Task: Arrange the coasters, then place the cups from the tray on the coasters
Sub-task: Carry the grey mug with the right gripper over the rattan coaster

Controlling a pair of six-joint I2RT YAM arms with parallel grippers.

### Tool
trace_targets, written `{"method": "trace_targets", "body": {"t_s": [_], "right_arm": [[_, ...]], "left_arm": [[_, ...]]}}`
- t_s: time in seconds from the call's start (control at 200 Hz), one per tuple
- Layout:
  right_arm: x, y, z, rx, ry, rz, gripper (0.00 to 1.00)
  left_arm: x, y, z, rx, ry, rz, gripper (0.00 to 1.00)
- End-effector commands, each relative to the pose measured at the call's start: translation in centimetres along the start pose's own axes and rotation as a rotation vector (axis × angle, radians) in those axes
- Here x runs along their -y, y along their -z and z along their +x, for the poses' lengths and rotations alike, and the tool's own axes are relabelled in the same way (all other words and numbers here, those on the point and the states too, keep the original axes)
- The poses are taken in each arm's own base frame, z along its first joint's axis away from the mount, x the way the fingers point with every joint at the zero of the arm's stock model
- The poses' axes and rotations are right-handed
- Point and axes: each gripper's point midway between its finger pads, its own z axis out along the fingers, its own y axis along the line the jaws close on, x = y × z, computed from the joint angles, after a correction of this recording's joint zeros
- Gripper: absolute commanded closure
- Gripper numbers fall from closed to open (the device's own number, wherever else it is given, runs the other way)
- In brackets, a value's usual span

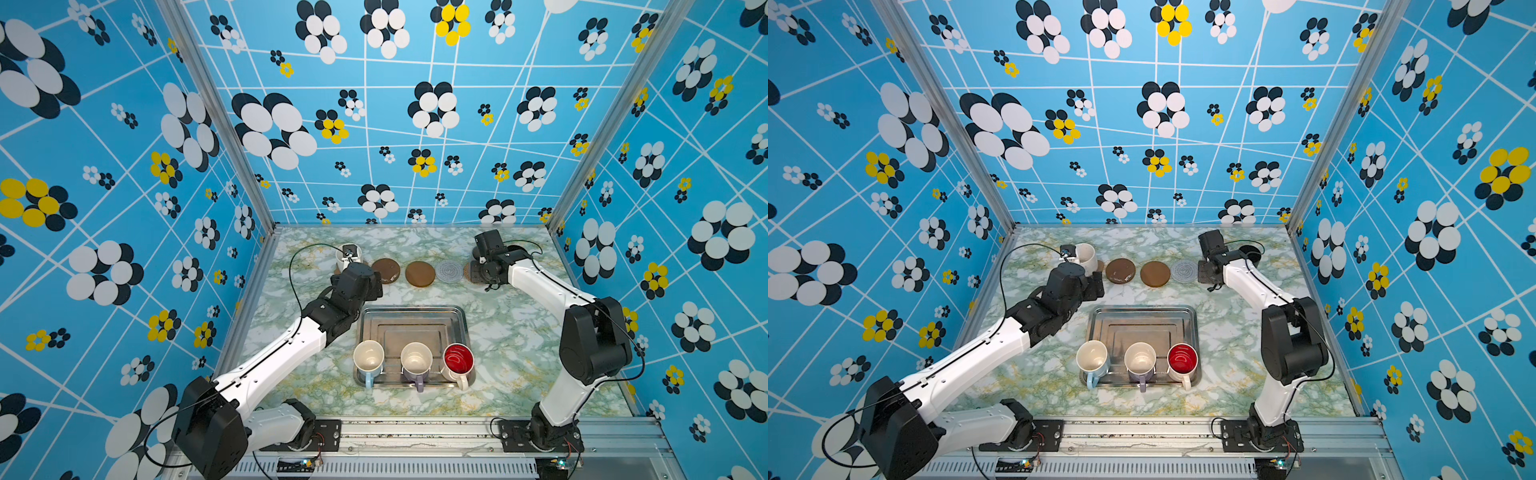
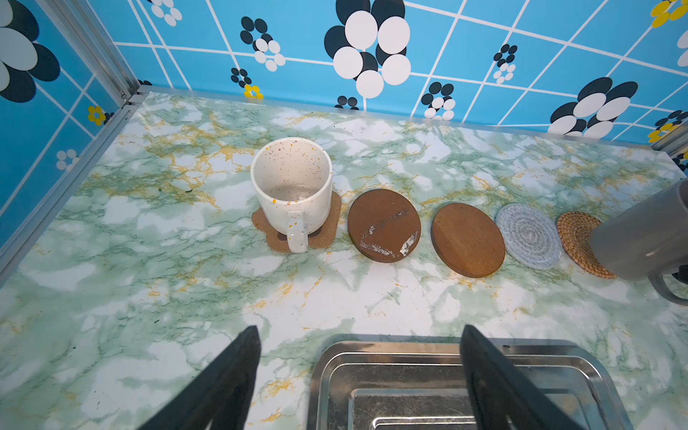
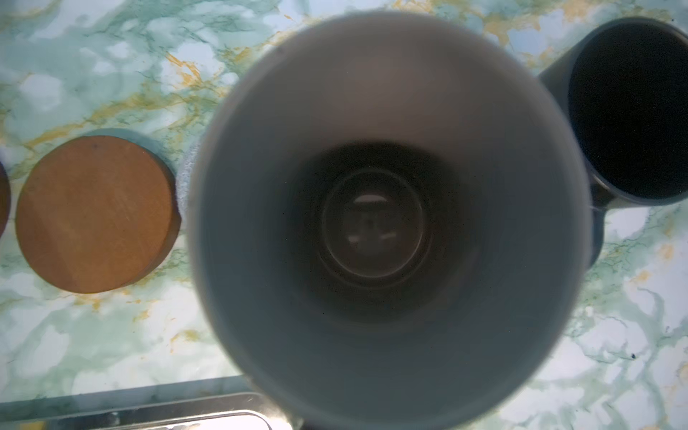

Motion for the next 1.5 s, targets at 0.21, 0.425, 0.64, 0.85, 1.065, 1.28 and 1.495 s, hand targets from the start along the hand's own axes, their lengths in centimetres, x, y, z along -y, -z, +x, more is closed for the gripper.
{"method": "trace_targets", "body": {"t_s": [0.21, 0.425, 0.64, 0.85, 1.065, 1.28, 1.495], "right_arm": [[0.5, 0.6, -4.7, 0.142, -0.057, -0.014, 1.00], [0.7, -0.3, -4.7, 0.133, -0.057, -0.006, 1.00], [0.7, -0.8, -4.7, 0.132, -0.064, -0.010, 1.00], [0.8, -1.2, -4.8, 0.129, -0.069, -0.011, 1.00], [0.7, -1.5, -4.8, 0.128, -0.073, -0.016, 1.00], [0.7, -1.8, -4.7, 0.124, -0.075, -0.016, 1.00], [0.8, -2.1, -4.7, 0.123, -0.079, -0.014, 1.00]], "left_arm": [[0.0, -0.4, -0.3, 0.002, -0.009, -0.008, 0.15], [0.0, -0.2, -0.4, 0.005, -0.009, -0.010, 0.15], [0.0, -0.2, -0.4, 0.005, -0.010, -0.012, 0.15], [0.1, -0.4, -0.4, 0.000, -0.015, -0.012, 0.15], [0.1, -0.5, -0.4, -0.002, -0.016, -0.012, 0.15], [0.1, -0.5, -0.4, -0.001, -0.015, -0.013, 0.15], [0.1, -0.4, -0.4, -0.003, -0.016, -0.014, 0.15]]}}
